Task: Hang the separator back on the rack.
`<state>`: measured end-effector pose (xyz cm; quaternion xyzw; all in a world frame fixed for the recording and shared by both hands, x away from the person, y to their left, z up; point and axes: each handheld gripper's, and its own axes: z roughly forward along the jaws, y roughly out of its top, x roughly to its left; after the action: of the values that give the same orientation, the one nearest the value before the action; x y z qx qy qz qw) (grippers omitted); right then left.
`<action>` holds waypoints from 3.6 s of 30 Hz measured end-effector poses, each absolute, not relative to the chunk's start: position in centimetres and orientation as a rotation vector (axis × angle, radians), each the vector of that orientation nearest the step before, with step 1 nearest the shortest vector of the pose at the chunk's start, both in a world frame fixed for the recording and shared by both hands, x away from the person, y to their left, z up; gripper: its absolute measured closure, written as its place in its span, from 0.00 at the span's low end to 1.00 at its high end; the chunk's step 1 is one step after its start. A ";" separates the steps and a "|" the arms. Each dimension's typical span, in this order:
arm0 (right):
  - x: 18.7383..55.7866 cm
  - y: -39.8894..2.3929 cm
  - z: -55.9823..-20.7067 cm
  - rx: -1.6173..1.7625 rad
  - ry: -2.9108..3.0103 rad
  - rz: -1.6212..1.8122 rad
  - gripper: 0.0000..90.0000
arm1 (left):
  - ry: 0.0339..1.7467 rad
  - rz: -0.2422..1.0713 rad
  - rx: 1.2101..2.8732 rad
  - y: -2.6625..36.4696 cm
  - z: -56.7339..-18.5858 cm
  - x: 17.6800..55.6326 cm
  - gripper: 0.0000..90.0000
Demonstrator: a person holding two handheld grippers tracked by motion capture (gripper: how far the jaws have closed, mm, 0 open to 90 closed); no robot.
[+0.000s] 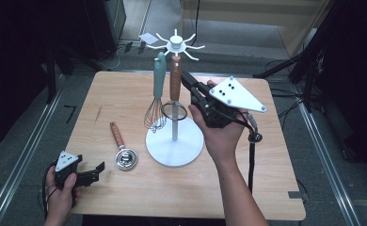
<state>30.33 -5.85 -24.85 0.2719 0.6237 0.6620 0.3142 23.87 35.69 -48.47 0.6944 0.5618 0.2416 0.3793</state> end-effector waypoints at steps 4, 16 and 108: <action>30.1 -5.3 -25.0 0.717 1.649 1.748 1.00 | 1.432 0.617 1.779 35.7 -48.5 23.9 0.07; 29.8 -4.4 -25.1 0.725 1.650 1.756 0.99 | 1.445 0.627 1.781 35.6 -48.4 23.9 0.14; 23.7 -15.8 -47.8 1.237 1.988 1.396 0.55 | 1.394 0.400 1.841 31.1 -48.6 26.4 0.52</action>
<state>23.69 -15.76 -47.79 0.4439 0.7136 0.5011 0.2065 26.39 31.11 -48.55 0.7240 0.5480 0.1571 0.3884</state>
